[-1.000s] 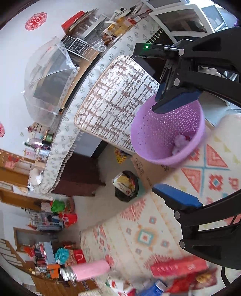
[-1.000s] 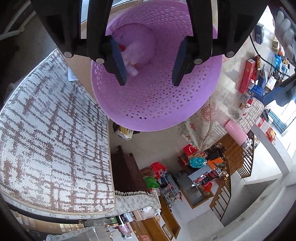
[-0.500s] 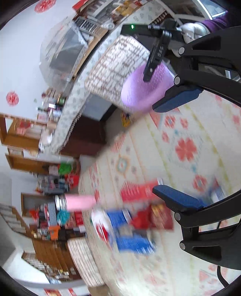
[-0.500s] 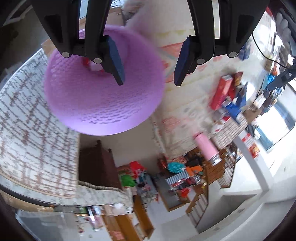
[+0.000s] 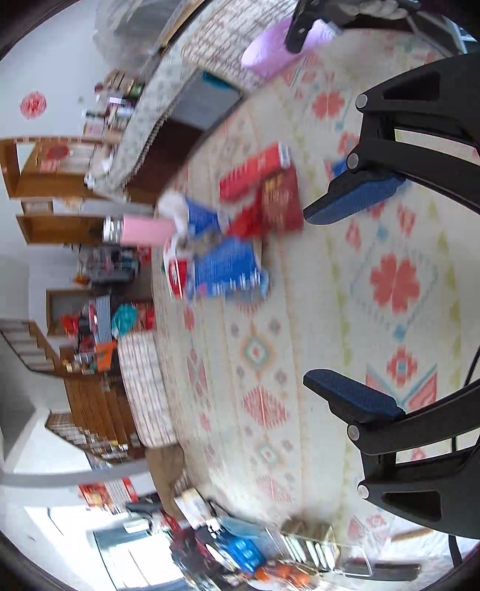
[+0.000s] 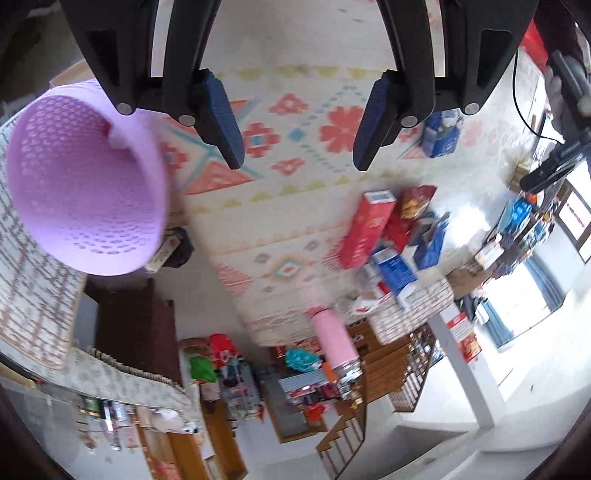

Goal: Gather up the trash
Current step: 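Move both open tools back to the table, then grasp the blue printed bag with the left tool while the right grasps the red carton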

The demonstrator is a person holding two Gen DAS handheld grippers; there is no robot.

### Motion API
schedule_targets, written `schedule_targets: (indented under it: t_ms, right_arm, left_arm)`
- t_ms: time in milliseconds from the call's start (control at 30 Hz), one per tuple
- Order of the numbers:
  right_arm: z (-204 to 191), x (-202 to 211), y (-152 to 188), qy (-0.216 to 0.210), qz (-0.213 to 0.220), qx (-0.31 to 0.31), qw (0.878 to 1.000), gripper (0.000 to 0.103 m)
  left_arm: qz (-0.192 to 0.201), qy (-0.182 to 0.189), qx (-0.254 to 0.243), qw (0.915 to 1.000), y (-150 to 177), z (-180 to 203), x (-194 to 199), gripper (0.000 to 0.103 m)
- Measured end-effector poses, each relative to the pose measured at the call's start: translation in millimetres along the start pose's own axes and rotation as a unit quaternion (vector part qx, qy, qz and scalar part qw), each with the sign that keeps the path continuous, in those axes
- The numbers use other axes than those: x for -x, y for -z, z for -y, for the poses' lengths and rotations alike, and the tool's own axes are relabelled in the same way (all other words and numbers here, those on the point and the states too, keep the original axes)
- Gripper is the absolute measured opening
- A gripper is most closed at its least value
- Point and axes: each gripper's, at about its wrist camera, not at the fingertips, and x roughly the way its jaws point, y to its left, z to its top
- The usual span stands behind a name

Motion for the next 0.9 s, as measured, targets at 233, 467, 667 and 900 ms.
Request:
schedule_targets:
  t_ms: [233, 467, 667, 900]
  right_arm:
    - [-51, -42, -1, -0.032, -0.040, 0.031, 0.998, 0.067]
    - [-79, -78, -10, -0.044, -0.054, 0.048, 0.996, 0.069]
    - [-74, -109, -31, -0.037, -0.062, 0.034, 0.997, 0.070]
    - [-80, -153, -62, -0.012, -0.069, 0.043, 0.997, 0.070]
  left_arm:
    - [-0.024, 0.018, 0.023, 0.9993, -14, -23, -41, 0.080]
    - [-0.055, 0.074, 0.051, 0.9945, -54, -11, -103, 0.080]
    - [-0.070, 0.073, 0.045, 0.9939, -81, 2, -153, 0.080]
    - [-0.107, 0.073, 0.032, 0.9911, -95, 19, -194, 0.080]
